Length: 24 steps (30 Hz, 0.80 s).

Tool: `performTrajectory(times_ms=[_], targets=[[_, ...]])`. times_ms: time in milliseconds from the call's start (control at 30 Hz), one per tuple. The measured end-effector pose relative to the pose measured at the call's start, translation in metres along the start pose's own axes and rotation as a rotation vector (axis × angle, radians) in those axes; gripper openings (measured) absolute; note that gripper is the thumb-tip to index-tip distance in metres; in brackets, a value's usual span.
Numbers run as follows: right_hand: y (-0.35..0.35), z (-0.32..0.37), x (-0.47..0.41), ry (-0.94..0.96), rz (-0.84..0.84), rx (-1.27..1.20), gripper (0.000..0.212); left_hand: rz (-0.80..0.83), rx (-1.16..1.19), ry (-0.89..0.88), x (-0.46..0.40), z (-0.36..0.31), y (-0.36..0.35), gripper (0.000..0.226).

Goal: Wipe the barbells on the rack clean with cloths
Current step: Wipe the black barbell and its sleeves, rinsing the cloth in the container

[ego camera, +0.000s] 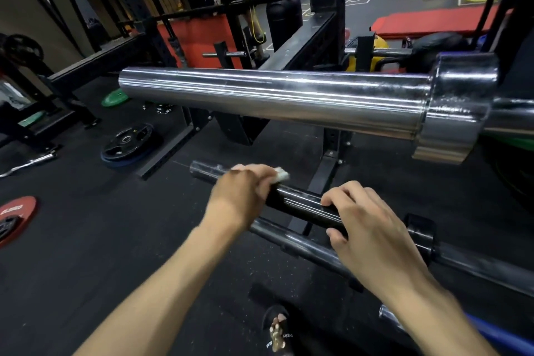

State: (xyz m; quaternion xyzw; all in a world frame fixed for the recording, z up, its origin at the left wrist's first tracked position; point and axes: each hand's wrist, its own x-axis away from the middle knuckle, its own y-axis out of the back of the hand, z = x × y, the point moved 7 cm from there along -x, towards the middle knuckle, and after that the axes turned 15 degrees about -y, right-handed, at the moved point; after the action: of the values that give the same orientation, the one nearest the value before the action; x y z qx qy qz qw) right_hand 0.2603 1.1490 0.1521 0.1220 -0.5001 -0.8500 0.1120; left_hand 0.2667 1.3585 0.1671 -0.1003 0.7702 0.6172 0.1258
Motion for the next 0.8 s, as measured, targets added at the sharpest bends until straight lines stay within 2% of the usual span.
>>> performTrajectory(times_ms=[133,233,267,367,467,567,633,733,800], targets=[[0.000,-0.003,0.005,0.022,0.009,-0.027,0.041,0.026,-0.187,0.203,0.000,0.058,0.016,0.020],[-0.003,-0.006,0.007,-0.001,-0.041,0.011,0.047,0.013,-0.177,0.192,0.008,0.057,0.017,0.019],[-0.004,-0.008,0.008,-0.016,-0.061,0.041,0.049,-0.025,-0.096,0.172,0.013,0.054,0.018,0.017],[-0.001,-0.015,0.006,-0.056,-0.091,0.101,0.052,-0.202,0.367,0.201,0.037,0.039,0.019,0.015],[0.002,-0.016,0.006,-0.058,-0.099,0.091,0.051,-0.337,0.918,0.474,0.070,0.025,0.008,0.014],[0.005,-0.014,0.005,-0.053,-0.100,0.073,0.050,-0.385,1.450,0.707,0.097,0.001,-0.010,0.025],[0.005,-0.013,0.006,-0.043,-0.089,0.072,0.050,-0.329,1.586,0.722,0.110,-0.014,-0.015,0.032],[0.007,-0.014,0.006,-0.030,-0.091,0.060,0.046,-0.215,1.588,0.638,0.116,-0.031,-0.019,0.040],[0.012,-0.011,0.007,0.004,-0.119,-0.013,0.036,-0.210,1.602,0.612,0.118,-0.040,-0.021,0.044]])
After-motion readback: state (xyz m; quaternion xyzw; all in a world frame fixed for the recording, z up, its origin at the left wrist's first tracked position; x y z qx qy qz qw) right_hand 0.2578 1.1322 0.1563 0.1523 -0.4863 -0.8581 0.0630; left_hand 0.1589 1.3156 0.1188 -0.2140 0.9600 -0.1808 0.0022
